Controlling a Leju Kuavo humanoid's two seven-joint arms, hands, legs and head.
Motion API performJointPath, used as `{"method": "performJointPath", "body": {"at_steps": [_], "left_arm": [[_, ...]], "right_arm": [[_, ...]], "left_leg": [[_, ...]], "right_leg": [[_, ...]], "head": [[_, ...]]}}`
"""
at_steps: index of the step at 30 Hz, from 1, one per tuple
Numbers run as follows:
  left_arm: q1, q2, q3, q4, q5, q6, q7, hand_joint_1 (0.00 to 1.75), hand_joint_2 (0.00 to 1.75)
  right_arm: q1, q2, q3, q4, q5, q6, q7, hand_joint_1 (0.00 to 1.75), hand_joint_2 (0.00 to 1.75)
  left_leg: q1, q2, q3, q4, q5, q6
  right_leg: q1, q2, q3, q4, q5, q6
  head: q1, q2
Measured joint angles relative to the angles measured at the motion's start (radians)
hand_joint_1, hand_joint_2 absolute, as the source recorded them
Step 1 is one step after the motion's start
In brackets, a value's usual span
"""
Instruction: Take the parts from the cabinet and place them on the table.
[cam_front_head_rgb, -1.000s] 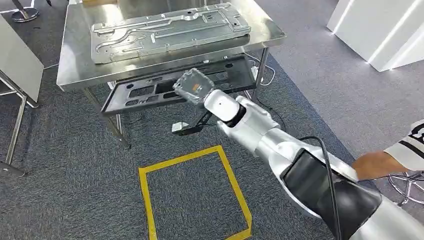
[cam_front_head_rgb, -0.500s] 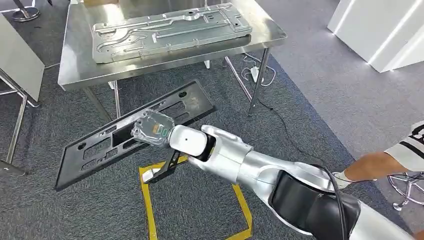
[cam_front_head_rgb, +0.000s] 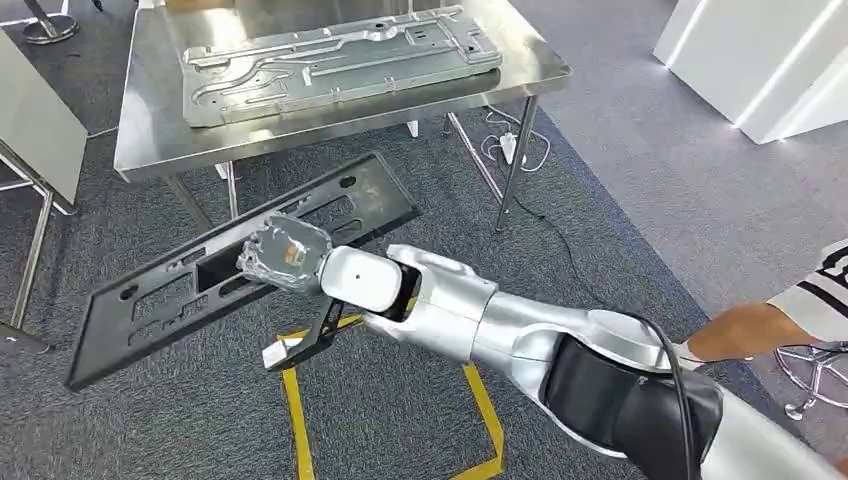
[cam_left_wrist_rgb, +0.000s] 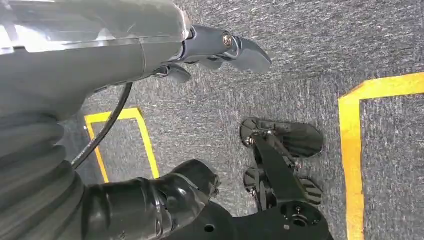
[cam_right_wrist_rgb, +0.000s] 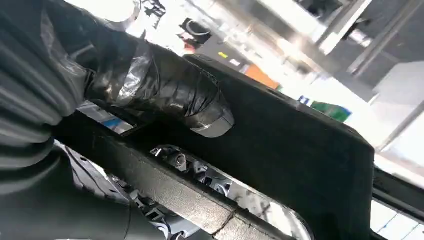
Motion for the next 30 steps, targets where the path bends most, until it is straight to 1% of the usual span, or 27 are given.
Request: {"method": "performJointPath", "body": {"at_steps": [2,9,14,21,25,30], "left_arm": [[0.001,0.000,0.002,0.000,-0.002,0.000,0.000,0.00,1.75],[0.004,0.000,0.018,0.000,-0.007,0.000,0.000,0.00,1.75],[0.004,0.000,0.021,0.000,-0.007,-0.002,0.000,0.00,1.75],[0.004,0.000,0.037,0.000,-0.006,-0.018,0.000,0.00,1.75],[0.004,0.000,0.048,0.000,0.005,-0.057,-0.011,0.00,1.75],[0.004,0.000,0.053,0.000,0.005,-0.067,-0.016,0.00,1.75]], "right_arm": [[-0.036,-0.002,0.000,-0.014,-0.011,0.018,0.009,1.75,1.75],[-0.114,-0.011,0.001,-0.035,-0.031,0.040,0.020,1.75,1.75],[-0.128,-0.016,0.000,-0.050,-0.035,0.048,0.021,1.75,1.75],[-0.172,-0.025,0.000,-0.114,-0.071,0.109,0.041,1.75,1.75],[-0.172,-0.028,0.006,-0.123,-0.079,0.111,0.041,1.75,1.75],[-0.172,-0.031,0.013,-0.123,-0.079,0.111,0.041,1.75,1.75]], "left_leg": [[0.000,0.000,0.000,0.000,0.000,0.000],[0.000,0.000,0.000,0.000,0.000,0.000],[0.000,0.000,0.000,0.000,0.000,0.000],[0.000,0.000,0.000,0.000,0.000,0.000],[-0.001,0.000,0.000,0.001,-0.001,0.001],[-0.004,0.000,-0.001,0.004,-0.002,0.003]], "right_leg": [[0.000,0.000,0.000,0.000,0.000,0.000],[0.000,0.000,0.000,0.000,0.000,0.000],[0.000,0.000,0.000,0.000,0.000,0.000],[0.000,0.000,0.000,0.000,0.000,0.000],[-0.002,0.000,0.000,-0.001,0.000,0.000],[-0.005,0.000,0.000,-0.002,0.000,0.001]], "head": [[0.000,0.000],[0.000,0.000],[0.000,0.000],[0.000,0.000],[0.000,0.000],[0.000,0.000]]}}
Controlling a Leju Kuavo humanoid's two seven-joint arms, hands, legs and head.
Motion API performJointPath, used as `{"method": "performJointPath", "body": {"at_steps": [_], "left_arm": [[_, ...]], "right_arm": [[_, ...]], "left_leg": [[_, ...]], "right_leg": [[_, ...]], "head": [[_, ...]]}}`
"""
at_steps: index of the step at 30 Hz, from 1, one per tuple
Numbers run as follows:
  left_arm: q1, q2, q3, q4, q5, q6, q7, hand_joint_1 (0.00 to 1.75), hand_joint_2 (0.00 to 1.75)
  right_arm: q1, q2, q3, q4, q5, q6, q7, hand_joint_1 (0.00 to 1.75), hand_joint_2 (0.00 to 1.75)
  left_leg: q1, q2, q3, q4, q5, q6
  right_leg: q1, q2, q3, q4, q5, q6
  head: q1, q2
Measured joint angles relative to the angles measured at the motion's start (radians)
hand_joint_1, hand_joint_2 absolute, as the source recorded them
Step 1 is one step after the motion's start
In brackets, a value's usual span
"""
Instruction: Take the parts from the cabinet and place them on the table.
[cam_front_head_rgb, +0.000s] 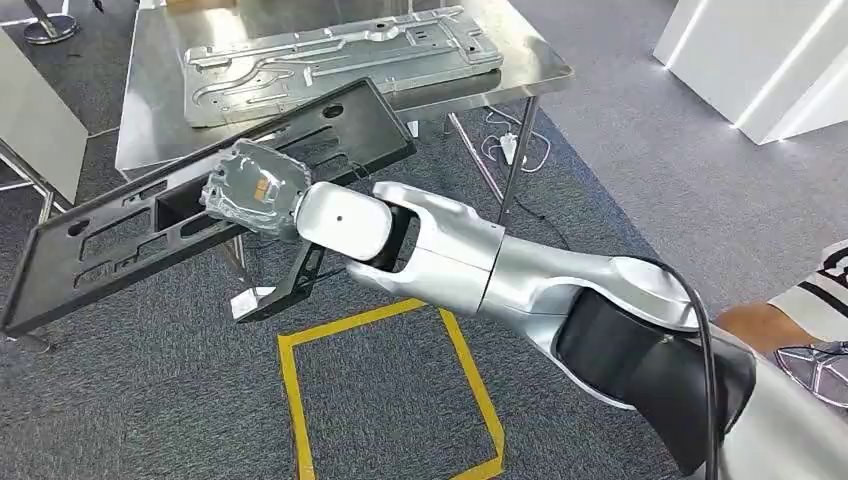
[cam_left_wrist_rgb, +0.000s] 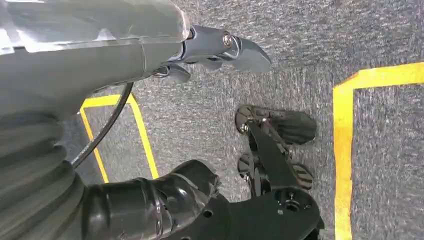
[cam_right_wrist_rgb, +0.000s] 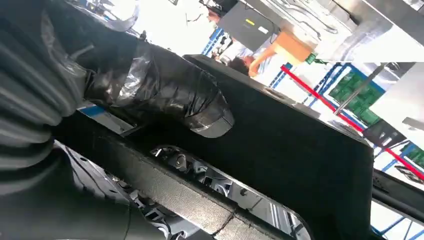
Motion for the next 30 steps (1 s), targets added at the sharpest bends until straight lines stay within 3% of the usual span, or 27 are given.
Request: {"method": "performJointPath", "body": {"at_steps": [4,6,8,9,11,12,13,14,15,16,17,18,19,21,22,23,24,25,26,27,28,29,30], "left_arm": [[0.000,0.000,0.006,0.000,0.000,0.011,0.000,0.00,1.75],[0.000,0.000,0.008,0.000,0.000,0.019,0.001,0.00,1.75],[0.000,-0.005,0.010,0.000,0.000,0.021,0.001,0.00,1.75],[0.001,-0.005,0.011,0.000,0.000,0.022,0.002,0.00,1.75],[0.002,-0.005,0.013,0.000,0.000,0.023,0.002,0.00,1.75],[0.003,-0.005,0.013,0.000,0.000,0.023,0.002,0.00,1.75],[0.004,-0.005,0.013,0.000,0.000,0.024,0.002,0.00,1.75],[0.004,-0.005,0.013,0.000,0.000,0.024,0.002,0.00,1.75],[0.004,-0.005,0.013,0.000,0.000,0.024,0.002,0.00,1.75],[0.005,-0.006,0.013,0.000,-0.001,0.024,0.003,0.00,1.75],[0.011,-0.006,0.014,0.000,-0.001,0.026,0.003,0.00,1.75],[0.005,-0.006,0.014,0.000,-0.002,0.026,0.004,0.00,1.75],[0.001,-0.006,0.014,0.000,-0.002,0.026,0.004,0.00,1.75],[0.000,-0.008,0.015,0.000,-0.002,0.026,0.006,0.00,1.75],[-0.003,-0.011,0.014,0.000,-0.003,0.026,0.006,0.00,1.75],[-0.001,-0.011,0.015,0.000,-0.004,0.027,0.006,0.00,1.75],[-0.003,-0.011,0.015,0.000,-0.004,0.027,0.006,0.00,1.75],[-0.004,-0.011,0.015,0.000,-0.004,0.028,0.006,0.00,1.75],[-0.003,-0.011,0.015,0.000,-0.004,0.029,0.006,0.00,1.75],[-0.001,-0.011,0.015,0.000,-0.004,0.029,0.006,0.00,1.75],[0.000,-0.011,0.015,0.000,-0.004,0.030,0.006,0.00,1.75],[0.002,-0.011,0.015,0.000,-0.005,0.033,0.008,0.00,1.75],[0.004,-0.011,0.015,0.000,-0.006,0.035,0.008,0.00,1.75]], "right_arm": [[0.000,-0.001,0.002,0.000,0.000,-0.001,0.000,1.75,1.75],[0.000,-0.001,0.003,0.001,0.000,-0.001,0.000,1.75,1.75],[-0.001,-0.002,0.003,0.002,0.000,-0.002,0.000,1.75,1.75],[-0.004,-0.002,0.003,0.002,0.000,-0.002,0.000,1.75,1.75],[-0.003,-0.002,0.003,0.003,0.000,-0.002,0.000,1.75,1.75],[-0.001,-0.002,0.005,0.004,0.000,-0.002,0.000,1.75,1.75],[-0.001,-0.002,0.007,0.005,0.000,-0.002,0.000,1.75,1.75],[-0.001,-0.002,0.008,0.006,0.000,-0.002,0.000,1.75,1.75],[-0.001,-0.002,0.008,0.006,0.000,-0.002,0.000,1.75,1.75],[-0.001,-0.003,0.008,0.007,0.000,-0.002,0.000,1.75,1.75],[0.000,-0.013,0.009,0.012,0.000,-0.002,0.000,1.75,1.75],[0.000,-0.018,0.011,0.019,0.000,-0.005,0.001,1.75,1.75],[-0.003,-0.013,0.013,0.019,0.000,-0.006,0.000,1.75,1.75],[0.002,-0.012,0.013,0.024,0.000,-0.006,-0.001,1.75,1.75],[0.001,-0.013,0.013,0.026,0.000,-0.007,0.000,1.75,1.75],[0.001,-0.014,0.013,0.027,0.000,-0.007,0.002,1.75,1.75],[0.002,-0.014,0.013,0.030,0.000,-0.009,0.003,1.75,1.75],[0.006,-0.014,0.014,0.032,0.000,-0.009,0.003,1.75,1.75],[0.014,-0.014,0.017,0.034,0.000,-0.008,0.002,1.75,1.75],[0.019,-0.014,0.018,0.037,0.000,-0.008,0.001,1.75,1.75],[0.021,-0.014,0.018,0.038,0.000,-0.008,0.000,1.75,1.75],[0.019,-0.013,0.018,0.039,0.000,-0.010,0.000,1.75,1.75],[0.016,-0.011,0.018,0.040,0.000,-0.011,0.001,1.75,1.75]], "left_leg": [[-0.003,0.000,-0.001,0.000,-0.002,0.006],[0.004,0.001,0.005,-0.022,-0.012,0.023],[0.013,0.006,0.037,-0.032,-0.016,0.035],[0.014,0.006,0.043,-0.033,-0.018,0.035],[0.019,0.009,0.060,-0.032,-0.032,0.029],[0.023,0.009,0.070,-0.032,-0.041,0.024],[0.028,0.009,0.082,-0.032,-0.049,0.018],[0.034,0.009,0.098,-0.032,-0.059,0.011],[0.042,0.008,0.118,-0.030,-0.068,0.003],[0.047,0.007,0.136,-0.030,-0.084,-0.007],[0.047,0.006,0.137,-0.032,-0.098,-0.018],[0.048,0.006,0.142,-0.034,-0.103,-0.030],[0.045,0.012,0.135,-0.043,-0.102,-0.040],[0.048,0.015,0.156,-0.055,-0.092,-0.059],[0.052,0.013,0.152,-0.035,-0.081,-0.068],[0.054,0.013,0.127,0.025,-0.062,-0.061],[0.050,0.012,0.077,0.109,-0.051,-0.050],[0.044,0.012,0.026,0.181,-0.068,-0.045],[0.034,0.011,-0.022,0.234,-0.115,-0.039],[0.026,0.011,-0.061,0.259,-0.168,-0.038],[0.020,0.010,-0.086,0.257,-0.196,-0.033],[0.015,0.011,-0.097,0.229,-0.189,-0.026],[0.009,0.010,-0.095,0.172,-0.141,-0.013]], "right_leg": [[-0.004,0.001,0.001,-0.007,0.003,0.007],[-0.001,0.001,0.002,0.012,0.016,0.015],[0.001,-0.006,-0.023,0.057,0.005,0.023],[-0.001,-0.008,-0.053,0.105,-0.014,0.028],[-0.014,-0.010,-0.152,0.247,-0.064,0.042],[-0.020,-0.012,-0.192,0.292,-0.066,0.048],[-0.027,-0.015,-0.207,0.287,-0.041,0.054],[-0.033,-0.018,-0.199,0.241,-0.011,0.059],[-0.038,-0.023,-0.172,0.159,0.026,0.065],[-0.043,-0.029,-0.145,0.075,0.078,0.069],[-0.046,-0.042,-0.140,0.008,0.153,0.071],[-0.026,-0.040,-0.152,0.014,0.128,0.062],[-0.023,-0.039,-0.151,0.021,0.128,0.039],[-0.020,-0.036,-0.145,0.018,0.112,0.017],[-0.023,-0.034,-0.124,0.010,0.104,0.005],[-0.022,-0.029,-0.106,-0.002,0.098,-0.002],[-0.019,-0.027,-0.087,-0.012,0.091,-0.011],[-0.015,-0.024,-0.072,-0.018,0.082,-0.015],[-0.010,-0.021,-0.054,-0.024,0.071,-0.020],[-0.004,-0.018,-0.038,-0.024,0.060,-0.025],[0.003,-0.013,-0.023,-0.023,0.048,-0.030],[0.010,-0.009,-0.007,-0.022,0.035,-0.033],[0.017,-0.006,0.011,-0.020,0.023,-0.035]], "head": [[0.000,0.000],[0.000,0.000],[0.001,-0.001],[0.000,0.000],[0.000,0.000],[0.000,0.000],[0.000,0.000],[0.000,0.000],[0.000,0.000],[0.001,0.000],[0.003,0.000],[-0.004,-0.001],[-0.003,0.000],[-0.002,0.000],[-0.002,0.000],[-0.002,0.000],[-0.004,0.000],[-0.003,0.000],[-0.003,0.000],[-0.003,0.000],[-0.003,0.000],[-0.003,0.000],[-0.003,0.000]]}}
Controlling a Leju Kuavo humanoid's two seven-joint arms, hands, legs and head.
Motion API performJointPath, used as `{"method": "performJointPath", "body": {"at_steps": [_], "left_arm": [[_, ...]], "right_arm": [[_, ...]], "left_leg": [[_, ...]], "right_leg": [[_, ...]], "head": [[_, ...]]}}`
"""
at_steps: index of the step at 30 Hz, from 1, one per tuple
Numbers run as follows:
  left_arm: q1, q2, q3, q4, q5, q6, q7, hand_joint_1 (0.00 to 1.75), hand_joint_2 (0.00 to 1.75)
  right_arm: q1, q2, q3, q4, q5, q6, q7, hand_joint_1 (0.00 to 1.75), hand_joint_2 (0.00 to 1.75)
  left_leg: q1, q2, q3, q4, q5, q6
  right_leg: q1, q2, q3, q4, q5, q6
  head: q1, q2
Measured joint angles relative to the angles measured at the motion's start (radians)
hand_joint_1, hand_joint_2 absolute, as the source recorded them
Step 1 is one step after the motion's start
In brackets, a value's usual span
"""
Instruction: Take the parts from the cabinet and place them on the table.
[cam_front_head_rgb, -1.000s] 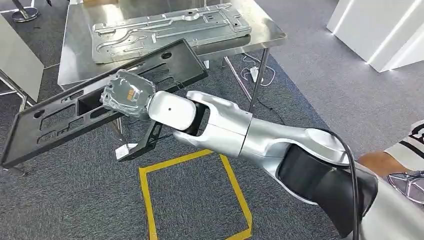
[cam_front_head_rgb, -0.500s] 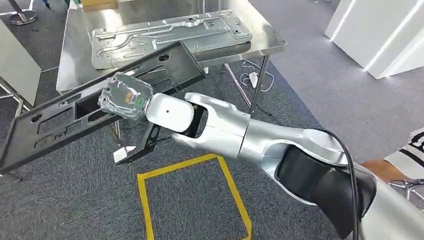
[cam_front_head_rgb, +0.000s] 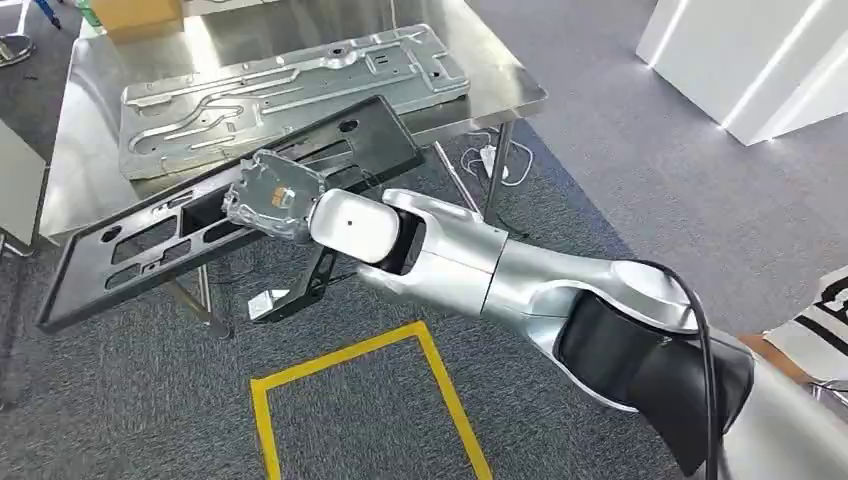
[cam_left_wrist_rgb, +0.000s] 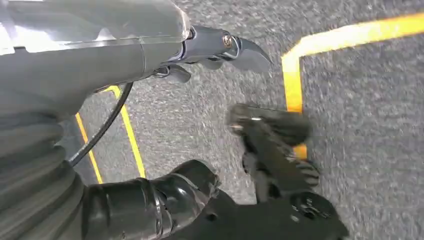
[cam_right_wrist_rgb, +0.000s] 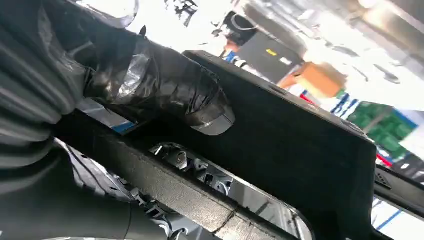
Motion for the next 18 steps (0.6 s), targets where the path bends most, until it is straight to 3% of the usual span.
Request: {"method": "performJointPath", "body": {"at_steps": [1,2,3,4,5,7,18], "left_arm": [[0.001,0.000,0.000,0.000,-0.002,0.002,0.000,0.00,1.75],[0.002,0.001,0.000,0.000,-0.003,0.002,0.000,0.00,1.75],[0.003,0.005,0.001,0.000,-0.003,0.005,0.000,0.00,1.75],[-0.002,0.004,0.001,0.000,-0.006,0.003,0.000,0.00,1.75],[-0.006,0.003,0.001,0.000,-0.006,0.003,0.000,0.00,1.75],[-0.005,0.004,0.001,0.000,-0.009,0.005,0.000,0.00,1.75],[-0.006,0.003,0.001,0.000,-0.013,0.006,-0.008,0.00,1.75]], "right_arm": [[-0.003,0.002,0.000,0.002,0.000,-0.001,0.001,1.75,1.75],[-0.005,0.003,0.000,0.003,0.000,-0.003,0.002,1.75,1.75],[-0.004,0.002,0.000,0.008,0.000,-0.007,0.003,1.75,1.75],[-0.008,0.004,0.000,0.009,0.000,-0.010,0.002,1.75,1.75],[-0.010,0.006,0.000,0.010,0.000,-0.010,0.002,1.75,1.75],[-0.017,0.005,-0.001,0.015,0.000,-0.010,0.002,1.75,1.75],[-0.023,0.002,-0.001,0.035,0.000,-0.012,0.002,1.75,1.75]], "left_leg": [[-0.009,-0.001,0.009,-0.070,0.077,0.014],[-0.020,-0.002,0.017,-0.147,0.180,0.031],[-0.027,-0.013,0.008,-0.156,0.220,0.044],[-0.028,-0.012,0.015,-0.174,0.214,0.045],[-0.031,-0.012,0.018,-0.173,0.229,0.046],[-0.028,-0.013,0.020,-0.182,0.234,0.033],[-0.030,-0.014,0.019,-0.182,0.225,0.038]], "right_leg": [[0.006,0.001,0.018,0.001,-0.012,-0.002],[0.010,0.002,0.033,-0.001,-0.024,-0.003],[0.014,0.004,0.042,0.004,-0.032,0.000],[0.013,0.008,0.037,0.003,-0.035,0.005],[0.011,0.008,0.037,0.001,-0.041,0.010],[0.012,0.007,0.039,-0.002,-0.043,0.004],[0.009,0.006,0.042,-0.010,-0.048,0.009]], "head": [[0.000,0.000],[0.000,0.000],[0.003,0.000],[-0.002,0.000],[-0.001,0.000],[0.000,0.000],[0.000,0.000]]}}
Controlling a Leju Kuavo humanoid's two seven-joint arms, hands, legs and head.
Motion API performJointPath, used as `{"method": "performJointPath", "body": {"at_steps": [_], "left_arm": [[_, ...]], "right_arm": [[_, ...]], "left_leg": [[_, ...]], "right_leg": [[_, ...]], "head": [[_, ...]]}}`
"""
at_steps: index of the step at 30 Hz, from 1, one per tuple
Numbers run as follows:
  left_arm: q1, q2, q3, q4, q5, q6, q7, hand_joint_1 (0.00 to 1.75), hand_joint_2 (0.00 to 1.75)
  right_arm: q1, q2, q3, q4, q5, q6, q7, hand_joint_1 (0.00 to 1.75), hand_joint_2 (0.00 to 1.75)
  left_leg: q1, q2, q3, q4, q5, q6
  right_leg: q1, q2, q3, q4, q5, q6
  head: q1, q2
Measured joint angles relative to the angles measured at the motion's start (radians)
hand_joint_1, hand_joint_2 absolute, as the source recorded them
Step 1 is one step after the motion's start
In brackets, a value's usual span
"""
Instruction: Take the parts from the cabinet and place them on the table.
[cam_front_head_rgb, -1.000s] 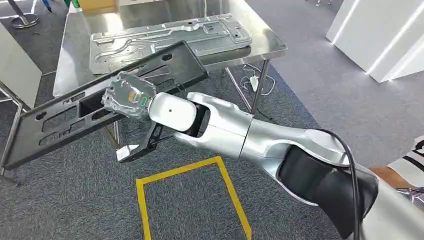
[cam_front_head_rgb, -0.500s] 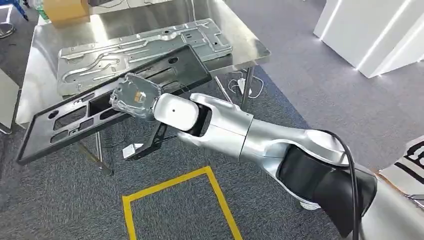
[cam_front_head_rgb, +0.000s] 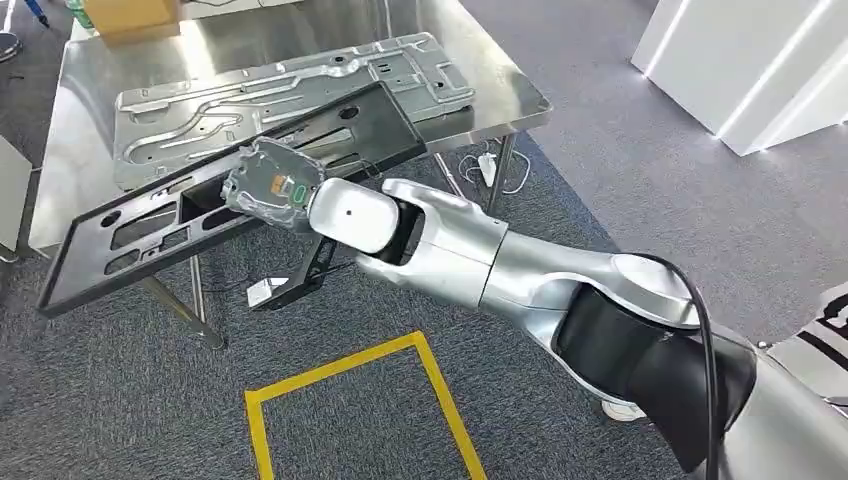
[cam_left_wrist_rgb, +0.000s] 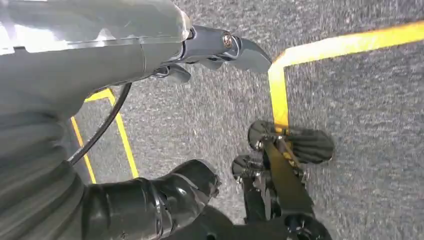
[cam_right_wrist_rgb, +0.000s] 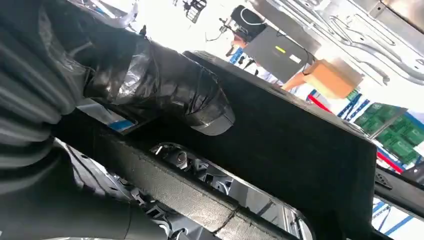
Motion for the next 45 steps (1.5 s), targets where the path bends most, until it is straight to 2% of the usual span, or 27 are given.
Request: {"method": "performJointPath", "body": {"at_steps": [11,16,18,19,20,21,23,24,25,26,28,29,30,31,32,34,35,36,37,38,39,40,41,42,43,44,45], "left_arm": [[0.000,0.000,0.015,0.000,0.007,-0.004,0.047,0.00,1.75],[-0.002,0.000,0.023,0.000,0.004,0.002,0.050,0.00,1.75],[-0.002,0.000,0.024,0.000,0.004,0.002,0.051,0.00,1.75],[-0.004,-0.002,0.024,0.000,0.004,0.002,0.051,0.00,1.75],[-0.004,-0.003,0.024,0.000,0.004,0.002,0.051,0.00,1.75],[-0.004,-0.003,0.024,0.000,0.004,0.002,0.051,0.00,1.75],[-0.003,-0.003,0.024,0.000,0.004,0.002,0.051,0.00,1.75],[-0.003,-0.003,0.024,0.000,0.004,0.002,0.052,0.00,1.75],[-0.002,-0.003,0.024,0.000,0.004,0.002,0.052,0.00,1.75],[0.000,-0.003,0.024,0.000,0.002,0.002,0.052,0.00,1.75],[0.002,-0.004,0.025,0.000,0.000,0.002,0.053,0.00,1.75],[0.005,-0.005,0.025,0.000,-0.001,0.002,0.053,0.00,1.75],[0.001,-0.005,0.027,0.000,-0.001,0.002,0.053,0.00,1.75],[-0.002,-0.005,0.028,0.000,-0.002,0.002,0.054,0.00,1.75],[-0.004,-0.005,0.029,0.000,-0.002,0.002,0.055,0.00,1.75],[-0.004,-0.006,0.029,0.000,-0.002,0.002,0.054,0.00,1.75],[-0.003,-0.006,0.030,0.000,-0.002,0.002,0.054,0.00,1.75],[-0.003,-0.006,0.030,0.000,-0.002,0.002,0.054,0.00,1.75],[-0.002,-0.006,0.031,0.000,-0.003,0.002,0.054,0.00,1.75],[-0.001,-0.006,0.031,0.000,-0.003,0.002,0.054,0.00,1.75],[0.000,-0.006,0.031,0.000,-0.003,0.002,0.054,0.00,1.75],[0.003,-0.006,0.031,0.000,-0.003,0.002,0.054,0.00,1.75],[0.007,-0.007,0.032,0.000,-0.003,0.002,0.055,0.00,1.75],[0.012,-0.007,0.032,0.000,-0.003,0.002,0.055,0.00,1.75],[0.014,-0.007,0.032,0.000,-0.003,0.002,0.055,0.00,1.75],[0.018,-0.007,0.032,0.000,-0.003,0.002,0.055,0.00,1.75],[0.022,-0.005,0.033,0.000,-0.003,0.003,0.055,0.00,1.75]], "right_arm": [[0.002,0.000,0.000,0.027,0.010,-0.016,-0.007,1.75,1.75],[0.004,0.001,0.000,0.043,0.014,-0.022,-0.013,1.75,1.75],[0.008,0.002,0.000,0.048,0.014,-0.027,-0.013,1.75,1.75],[0.009,0.002,0.000,0.050,0.014,-0.028,-0.014,1.75,1.75],[0.008,0.002,0.000,0.052,0.015,-0.031,-0.014,1.75,1.75],[0.008,0.002,0.000,0.053,0.015,-0.034,-0.014,1.75,1.75],[0.014,0.002,0.000,0.056,0.015,-0.035,-0.014,1.75,1.75],[0.020,0.002,0.000,0.059,0.015,-0.036,-0.015,1.75,1.75],[0.024,0.002,0.000,0.061,0.015,-0.037,-0.016,1.75,1.75],[0.028,0.002,0.000,0.067,0.015,-0.039,-0.019,1.75,1.75],[0.028,0.002,0.000,0.074,0.018,-0.047,-0.026,1.75,1.75],[0.030,0.002,0.000,0.077,0.018,-0.052,-0.027,1.75,1.75],[0.030,0.002,0.000,0.086,0.018,-0.058,-0.028,1.75,1.75],[0.031,0.004,0.000,0.087,0.018,-0.060,-0.029,1.75,1.75],[0.035,0.013,0.000,0.088,0.018,-0.063,-0.033,1.75,1.75],[0.037,0.014,0.000,0.095,0.018,-0.064,-0.033,1.75,1.75],[0.039,0.014,0.000,0.098,0.018,-0.065,-0.032,1.75,1.75],[0.040,0.015,0.000,0.100,0.018,-0.066,-0.032,1.75,1.75],[0.042,0.016,0.000,0.102,0.018,-0.067,-0.033,1.75,1.75],[0.049,0.018,0.000,0.104,0.018,-0.067,-0.034,1.75,1.75],[0.055,0.018,0.000,0.105,0.018,-0.067,-0.034,1.75,1.75],[0.060,0.018,0.000,0.107,0.018,-0.067,-0.034,1.75,1.75],[0.062,0.018,0.000,0.109,0.018,-0.067,-0.034,1.75,1.75],[0.063,0.018,0.000,0.111,0.018,-0.067,-0.034,1.75,1.75],[0.064,0.018,0.000,0.113,0.018,-0.067,-0.034,1.75,1.75],[0.066,0.018,0.000,0.116,0.018,-0.066,-0.034,1.75,1.75],[0.069,0.016,0.000,0.121,0.018,-0.067,-0.034,1.75,1.75]], "left_leg": [[-0.004,0.000,0.001,0.003,-0.002,0.005],[-0.008,-0.001,0.001,0.004,-0.009,0.015],[-0.004,0.000,0.012,-0.009,-0.010,0.024],[0.005,0.001,0.026,-0.021,-0.014,0.029],[0.006,0.000,0.036,-0.026,-0.026,0.037],[0.007,0.000,0.040,-0.026,-0.031,0.041],[0.010,0.001,0.055,-0.024,-0.045,0.038],[0.012,0.001,0.064,-0.023,-0.052,0.035],[0.016,0.001,0.076,-0.021,-0.060,0.030],[0.019,0.001,0.090,-0.020,-0.068,0.023],[0.027,0.001,0.120,-0.015,-0.092,0.009],[0.028,0.001,0.123,-0.014,-0.106,-0.001],[0.027,0.000,0.133,-0.014,-0.112,-0.011],[0.027,0.001,0.133,-0.025,-0.115,-0.019],[0.028,0.003,0.151,-0.028,-0.114,-0.026],[0.029,0.003,0.145,0.004,-0.097,-0.039],[0.031,0.006,0.110,0.062,-0.074,-0.041],[0.031,0.006,0.061,0.144,-0.054,-0.042],[0.030,0.006,0.002,0.216,-0.062,-0.044],[0.029,0.006,-0.043,0.260,-0.096,-0.044],[0.028,0.006,-0.079,0.278,-0.147,-0.044],[0.027,0.006,-0.103,0.271,-0.199,-0.040],[0.027,0.006,-0.120,0.241,-0.235,-0.035],[0.026,0.006,-0.126,0.184,-0.229,-0.029],[0.024,0.005,-0.124,0.117,-0.170,-0.021],[0.019,0.003,-0.120,0.033,-0.022,-0.006],[0.008,0.000,-0.117,-0.021,0.122,0.002]], "right_leg": [[-0.001,0.000,0.002,0.000,0.000,0.005],[-0.005,0.000,0.004,-0.004,-0.004,0.011],[-0.004,-0.001,0.008,0.010,0.008,0.017],[-0.003,-0.002,-0.003,0.020,-0.004,0.024],[-0.003,-0.007,-0.015,0.052,-0.011,0.031],[-0.008,-0.009,-0.048,0.110,-0.033,0.037],[-0.024,-0.012,-0.149,0.266,-0.085,0.051],[-0.031,-0.014,-0.188,0.313,-0.088,0.055],[-0.037,-0.016,-0.206,0.316,-0.069,0.061],[-0.043,-0.017,-0.199,0.271,-0.026,0.065],[-0.051,-0.022,-0.141,0.107,0.079,0.073],[-0.054,-0.027,-0.121,0.030,0.123,0.074],[-0.040,-0.028,-0.115,0.016,0.086,0.067],[-0.040,-0.027,-0.107,0.017,0.081,0.051],[-0.038,-0.024,-0.105,0.007,0.082,0.043],[-0.040,-0.021,-0.076,0.005,0.070,0.023],[-0.040,-0.021,-0.058,-0.005,0.060,0.016],[-0.038,-0.024,-0.038,-0.011,0.049,0.009],[-0.036,-0.024,-0.016,-0.017,0.035,0.007],[-0.033,-0.024,0.007,-0.024,0.021,0.004],[-0.030,-0.023,0.034,-0.032,0.006,0.002],[-0.026,-0.022,0.062,-0.039,-0.010,0.001],[-0.022,-0.020,0.093,-0.044,-0.029,0.001],[-0.018,-0.018,0.127,-0.050,-0.051,0.001],[-0.014,-0.018,0.157,-0.056,-0.071,0.000],[-0.014,-0.016,0.174,-0.062,-0.092,0.000],[-0.012,-0.012,0.198,-0.059,-0.113,0.005]], "head": [[0.000,0.000],[0.000,0.000],[0.000,0.000],[-0.001,0.000],[0.001,0.000],[0.000,0.000],[0.000,0.000],[0.000,0.000],[0.000,0.000],[0.000,0.000],[0.000,0.000],[0.001,0.000],[-0.001,0.000],[-0.001,0.000],[0.000,0.000],[0.000,0.000],[-0.002,0.000],[-0.003,0.000],[-0.003,0.000],[-0.003,0.000],[-0.003,0.000],[-0.003,0.000],[-0.003,0.000],[-0.003,0.000],[-0.003,0.000],[-0.003,0.000],[-0.001,0.000]]}}
